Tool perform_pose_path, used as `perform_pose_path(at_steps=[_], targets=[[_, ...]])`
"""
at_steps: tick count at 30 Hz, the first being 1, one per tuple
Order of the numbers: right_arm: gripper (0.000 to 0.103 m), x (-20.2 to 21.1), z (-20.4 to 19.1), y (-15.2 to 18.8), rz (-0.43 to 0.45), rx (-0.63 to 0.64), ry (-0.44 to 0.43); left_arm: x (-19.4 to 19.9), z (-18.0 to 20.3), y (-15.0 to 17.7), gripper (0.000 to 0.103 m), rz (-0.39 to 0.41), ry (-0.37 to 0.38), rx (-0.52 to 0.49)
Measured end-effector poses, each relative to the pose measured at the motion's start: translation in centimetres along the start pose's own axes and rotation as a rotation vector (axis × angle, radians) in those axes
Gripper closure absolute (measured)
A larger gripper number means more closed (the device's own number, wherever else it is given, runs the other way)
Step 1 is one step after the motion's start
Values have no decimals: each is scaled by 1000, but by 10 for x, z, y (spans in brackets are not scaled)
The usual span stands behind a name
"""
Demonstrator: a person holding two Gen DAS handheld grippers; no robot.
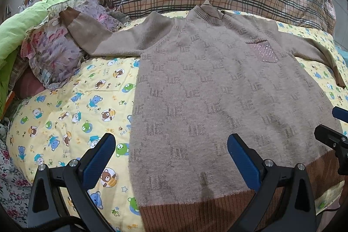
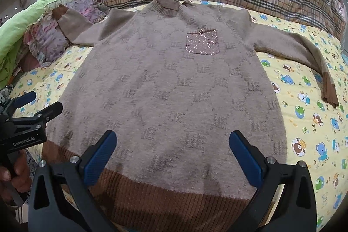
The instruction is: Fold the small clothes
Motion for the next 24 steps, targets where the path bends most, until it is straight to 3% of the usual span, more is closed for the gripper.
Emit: perform_pose_path(at_steps=[9,14,24], targets=[[0,0,0,-2,17,0,-5,-3,0,-1,0,-2,4,-5],[0,-1,4,-4,-40,-59,-59,-8,1,-3,0,-16,13,-4],[0,5,19,-11,36,-42,-35,-21,5,-15,0,-52,25,-5]])
Point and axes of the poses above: each gripper's, at about its wrist camera, not at the fingertips, and x roughly against the way its jaws point, z to its right, y to its underside, the point moved 2 cm from there along -x, roughly the way its jaws point, and after that the axes turned 9 degrees about -z, right-handed, at the moved point
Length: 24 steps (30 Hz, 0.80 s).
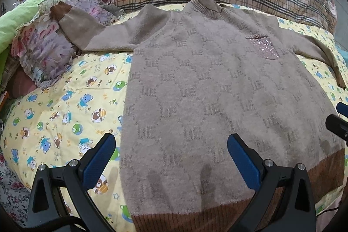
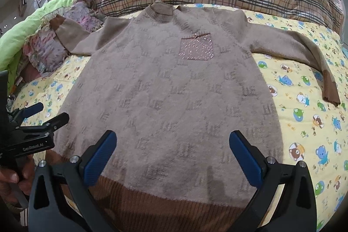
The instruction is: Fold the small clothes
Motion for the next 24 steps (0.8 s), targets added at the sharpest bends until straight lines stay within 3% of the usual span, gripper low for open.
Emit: perform_pose_path(at_steps=[5,9,12,17,20,24], targets=[[0,6,24,-10,6,-46,6,-4,6,-17,0,-3,3,-9],[0,17,59,-25,22,-96,59,-6,9,-39,0,-1,18,-10],[0,30,105,-38,57,-164,129,-10,10,-60,0,14,24,-12],[0,37,211,-65,70,-303,328,-26,7,-96,0,-2,36,11],[11,25,255,-76,25,-342,402,-37,4,-115,0,-11,43,29],[43,-6,290,-92,-70,-335,468,-56,2,-131,0,-34,30,39]])
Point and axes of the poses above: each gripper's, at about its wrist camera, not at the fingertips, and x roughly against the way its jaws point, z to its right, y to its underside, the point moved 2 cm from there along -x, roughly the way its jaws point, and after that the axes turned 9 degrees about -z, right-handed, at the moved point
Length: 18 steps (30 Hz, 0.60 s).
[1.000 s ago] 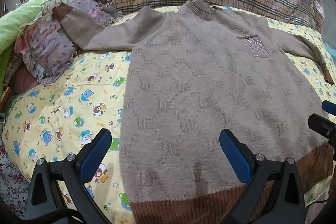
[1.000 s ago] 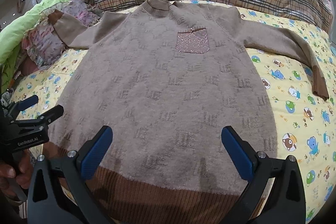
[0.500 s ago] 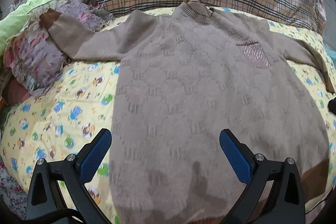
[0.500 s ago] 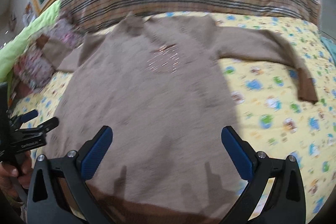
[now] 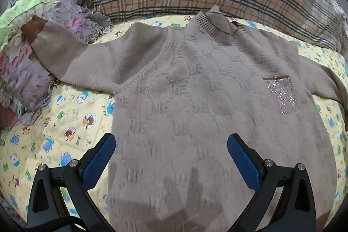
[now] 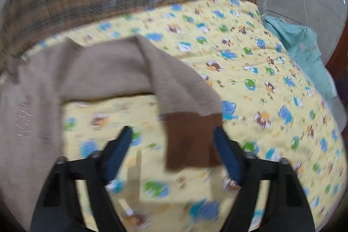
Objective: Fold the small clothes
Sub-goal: 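Grasp the brown sleeve cuff with the right gripper and fold it across the sweater body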
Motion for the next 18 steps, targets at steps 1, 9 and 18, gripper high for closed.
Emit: perform_pose_path(at_steps=[1,9,18], targets=[[52,-9,3,-4,-26,1,1,-5,-1,-2,0,-8,-1,1],[92,12,-9,-5,-26,-15,-236,-25,-14,0,0,-35,5,5],[93,85,-272,-28,-87,275,-902,-12,-29,4,0,-23,121,25]])
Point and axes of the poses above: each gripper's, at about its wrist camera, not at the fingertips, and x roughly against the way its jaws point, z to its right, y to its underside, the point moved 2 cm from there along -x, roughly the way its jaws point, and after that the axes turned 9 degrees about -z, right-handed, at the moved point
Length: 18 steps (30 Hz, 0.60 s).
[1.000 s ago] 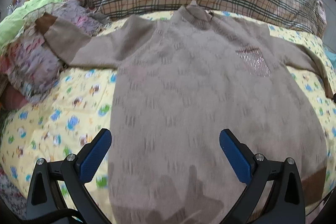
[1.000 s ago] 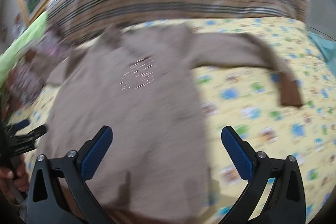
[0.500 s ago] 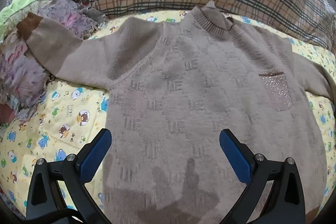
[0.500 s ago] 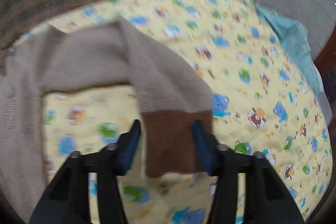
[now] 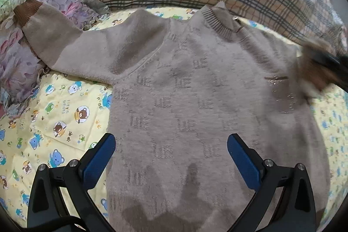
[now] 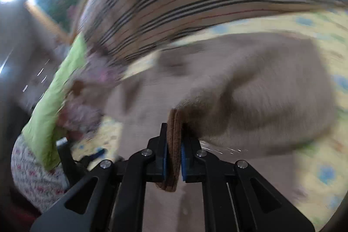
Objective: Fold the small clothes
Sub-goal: 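Grasp the brown sleeve cuff with the right gripper and fold it across the sweater body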
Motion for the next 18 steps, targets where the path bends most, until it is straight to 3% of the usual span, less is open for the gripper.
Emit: perform_pose_path(at_steps=[3,5,7,9,13,18], targets=[[90,-71,-44,-28,-99,11,-134,3,-6,-4,0,2,44,-2],[81,-109,-65,-35,-128,33,-121,-1,-11,-9,0,-4,44,1],[50,-134,-75,-35,-156,58,-86,-12,-16,-18,0,-16,50,8],[36,-140,-74,-33,-160,54,-81,-25,-20,-28,0,-33,59,18],[36,-115,-51,-25,-112,30,-95,-52,-21,-55,0,-54,55,19],[36,-62,-11,-9,14,-39,-15,-90,-14,-97,0,-103,169,78]])
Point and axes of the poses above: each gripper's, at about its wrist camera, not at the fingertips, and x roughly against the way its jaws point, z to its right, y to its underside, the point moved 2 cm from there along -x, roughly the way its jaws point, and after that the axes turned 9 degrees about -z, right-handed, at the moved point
